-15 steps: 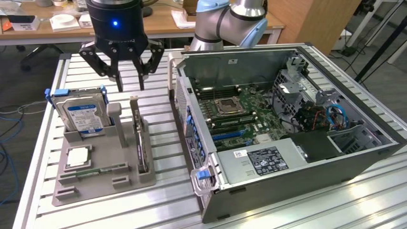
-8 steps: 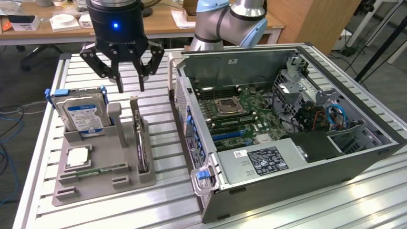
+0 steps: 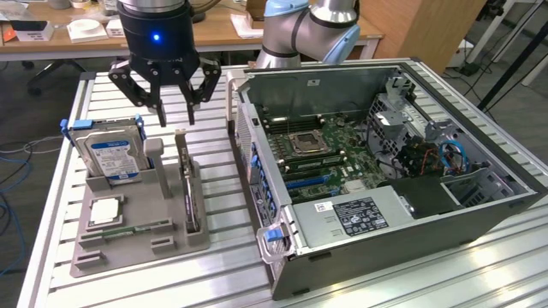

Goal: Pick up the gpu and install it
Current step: 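Pick up the gpu and move the gpu toward the slot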

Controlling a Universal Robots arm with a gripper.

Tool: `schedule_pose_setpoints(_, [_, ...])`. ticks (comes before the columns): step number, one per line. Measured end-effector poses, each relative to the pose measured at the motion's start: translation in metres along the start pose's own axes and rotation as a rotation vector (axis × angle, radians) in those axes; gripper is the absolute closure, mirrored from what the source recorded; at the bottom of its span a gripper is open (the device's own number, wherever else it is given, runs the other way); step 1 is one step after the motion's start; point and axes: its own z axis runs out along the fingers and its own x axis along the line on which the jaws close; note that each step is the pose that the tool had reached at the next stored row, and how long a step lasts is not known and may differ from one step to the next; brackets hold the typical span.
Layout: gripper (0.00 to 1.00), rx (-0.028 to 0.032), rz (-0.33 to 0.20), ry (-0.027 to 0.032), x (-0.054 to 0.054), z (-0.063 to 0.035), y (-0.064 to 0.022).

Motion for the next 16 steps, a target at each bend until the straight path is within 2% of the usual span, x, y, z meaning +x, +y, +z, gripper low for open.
schedule_pose_setpoints(16, [0.53, 0.0000, 0.000, 0.0000, 0.0001, 0.0070, -0.0003])
